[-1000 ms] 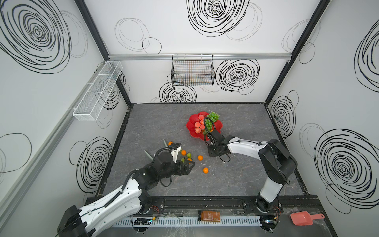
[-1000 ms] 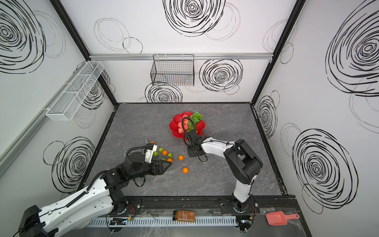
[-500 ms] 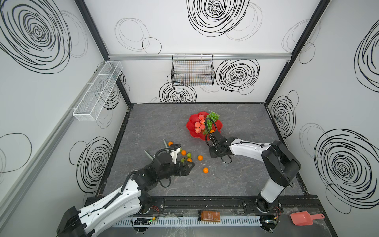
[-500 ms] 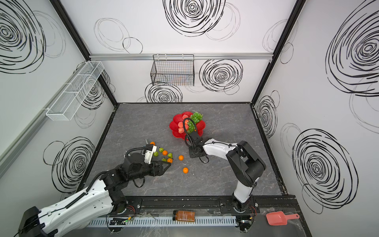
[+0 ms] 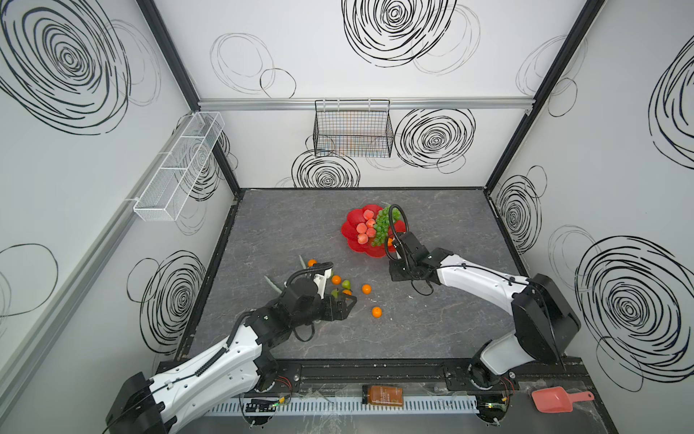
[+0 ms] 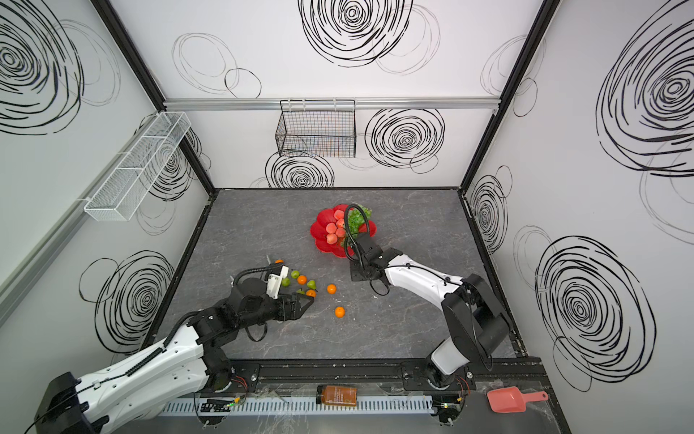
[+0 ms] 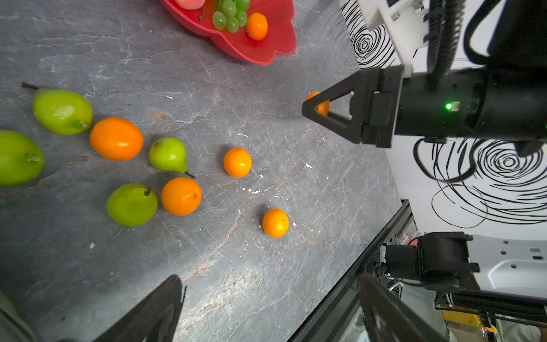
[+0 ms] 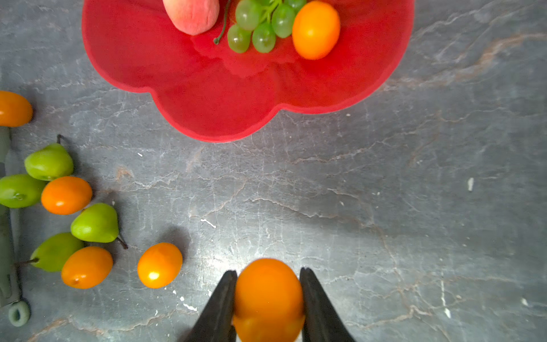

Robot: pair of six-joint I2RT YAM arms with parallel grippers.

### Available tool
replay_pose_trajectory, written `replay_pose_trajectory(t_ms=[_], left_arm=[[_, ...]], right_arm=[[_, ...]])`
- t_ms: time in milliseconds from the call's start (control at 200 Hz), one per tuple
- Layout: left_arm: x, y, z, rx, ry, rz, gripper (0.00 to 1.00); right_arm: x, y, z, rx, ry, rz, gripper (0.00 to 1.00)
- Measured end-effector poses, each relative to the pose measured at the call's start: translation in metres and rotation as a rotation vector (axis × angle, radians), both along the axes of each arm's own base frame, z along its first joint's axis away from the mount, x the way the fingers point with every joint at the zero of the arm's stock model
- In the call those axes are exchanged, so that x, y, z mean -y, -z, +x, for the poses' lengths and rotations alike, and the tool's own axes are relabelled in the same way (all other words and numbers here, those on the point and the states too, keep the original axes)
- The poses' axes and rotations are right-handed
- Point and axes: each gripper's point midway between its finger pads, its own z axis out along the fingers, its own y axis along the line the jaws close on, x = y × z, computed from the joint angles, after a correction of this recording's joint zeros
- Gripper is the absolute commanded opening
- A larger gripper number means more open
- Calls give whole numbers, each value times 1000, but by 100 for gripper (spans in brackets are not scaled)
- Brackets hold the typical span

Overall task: Arrange fruit in a fruit bowl
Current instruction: Pick up the fruit from the center of the table, then place the fruit in the fruit bowl.

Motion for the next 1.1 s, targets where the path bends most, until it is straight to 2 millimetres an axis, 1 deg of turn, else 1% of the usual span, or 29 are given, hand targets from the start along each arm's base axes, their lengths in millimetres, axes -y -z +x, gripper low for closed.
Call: replay_pose_trajectory(t_ms=[130,375,530,630,720,891,1101], left_arm=[[1,-6,10,8,-11,2,96],[4,-29,32,58,-30,-23,96],[3,-33,46,64,-43,-20,96],[4,-35,55,70,-41,-20,96],[7,-37,62,73,-34,-16,96],[10,-35,77,81,-29,2,96],[15,-32,91,89,-7,17,96]], right_arm=[[9,-6,4,2,24,5,32],[22,-19,18,7,65,27,32],[27,-31,30,27,77,42,32],[27,-41,38,45,79,51,32],[27,-45,47,53,81,58,32],[22,-42,64,44,81,57,32],[16,-23,86,10,74,29,32]])
